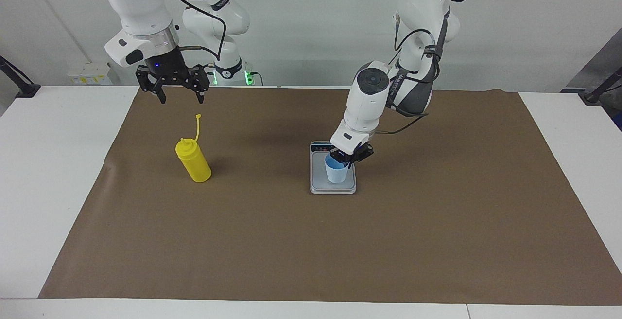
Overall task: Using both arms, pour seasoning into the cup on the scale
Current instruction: 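Lower the blue cup onto the scale and open the left gripper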
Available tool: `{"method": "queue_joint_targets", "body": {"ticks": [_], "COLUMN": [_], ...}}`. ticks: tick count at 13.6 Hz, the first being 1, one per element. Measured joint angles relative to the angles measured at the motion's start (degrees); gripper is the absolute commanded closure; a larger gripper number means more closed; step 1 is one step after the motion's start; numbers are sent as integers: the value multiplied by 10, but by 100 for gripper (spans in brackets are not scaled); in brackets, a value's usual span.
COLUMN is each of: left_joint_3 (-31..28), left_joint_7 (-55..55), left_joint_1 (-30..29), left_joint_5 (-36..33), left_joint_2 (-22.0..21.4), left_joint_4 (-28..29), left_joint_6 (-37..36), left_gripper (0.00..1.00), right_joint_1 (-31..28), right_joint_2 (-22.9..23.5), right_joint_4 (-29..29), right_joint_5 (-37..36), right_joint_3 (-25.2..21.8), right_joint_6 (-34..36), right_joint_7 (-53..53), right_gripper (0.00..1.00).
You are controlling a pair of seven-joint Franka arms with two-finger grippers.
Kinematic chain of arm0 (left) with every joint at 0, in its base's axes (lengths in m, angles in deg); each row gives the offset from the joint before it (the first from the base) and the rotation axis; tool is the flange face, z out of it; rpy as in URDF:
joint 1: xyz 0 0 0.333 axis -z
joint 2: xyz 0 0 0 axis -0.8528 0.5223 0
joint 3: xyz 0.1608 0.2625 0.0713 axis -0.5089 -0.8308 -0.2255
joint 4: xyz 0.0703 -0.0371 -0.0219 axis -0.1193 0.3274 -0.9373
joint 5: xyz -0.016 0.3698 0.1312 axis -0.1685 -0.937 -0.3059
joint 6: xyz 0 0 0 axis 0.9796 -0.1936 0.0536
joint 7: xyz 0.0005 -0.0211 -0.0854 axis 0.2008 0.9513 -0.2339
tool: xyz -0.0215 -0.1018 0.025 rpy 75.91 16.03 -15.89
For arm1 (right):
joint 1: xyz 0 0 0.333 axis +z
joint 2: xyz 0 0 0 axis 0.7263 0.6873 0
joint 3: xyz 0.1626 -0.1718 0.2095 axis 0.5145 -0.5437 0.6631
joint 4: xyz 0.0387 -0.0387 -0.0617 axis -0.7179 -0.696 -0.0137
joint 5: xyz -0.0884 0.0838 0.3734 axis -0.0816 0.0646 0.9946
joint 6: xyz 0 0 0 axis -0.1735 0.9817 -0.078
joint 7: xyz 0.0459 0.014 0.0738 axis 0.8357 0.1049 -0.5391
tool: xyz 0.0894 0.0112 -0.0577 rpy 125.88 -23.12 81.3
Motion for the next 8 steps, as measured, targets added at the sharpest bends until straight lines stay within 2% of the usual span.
{"method": "queue_joint_targets", "body": {"ticks": [6, 7, 8], "left_joint_3": [0, 1, 1], "left_joint_7": [0, 0, 0], "left_joint_1": [0, 0, 0], "left_joint_5": [0, 0, 0], "left_joint_2": [0, 0, 0], "left_joint_4": [6, 6, 6], "left_joint_6": [1, 1, 1], "left_gripper": [100, 78, 37], "right_joint_1": [-3, -7, -10], "right_joint_2": [0, 0, 0], "right_joint_4": [0, 0, 0], "right_joint_5": [0, 0, 0], "right_joint_3": [0, 0, 0], "right_joint_6": [0, 0, 0], "right_joint_7": [0, 0, 0], "right_gripper": [0, 0, 0]}}
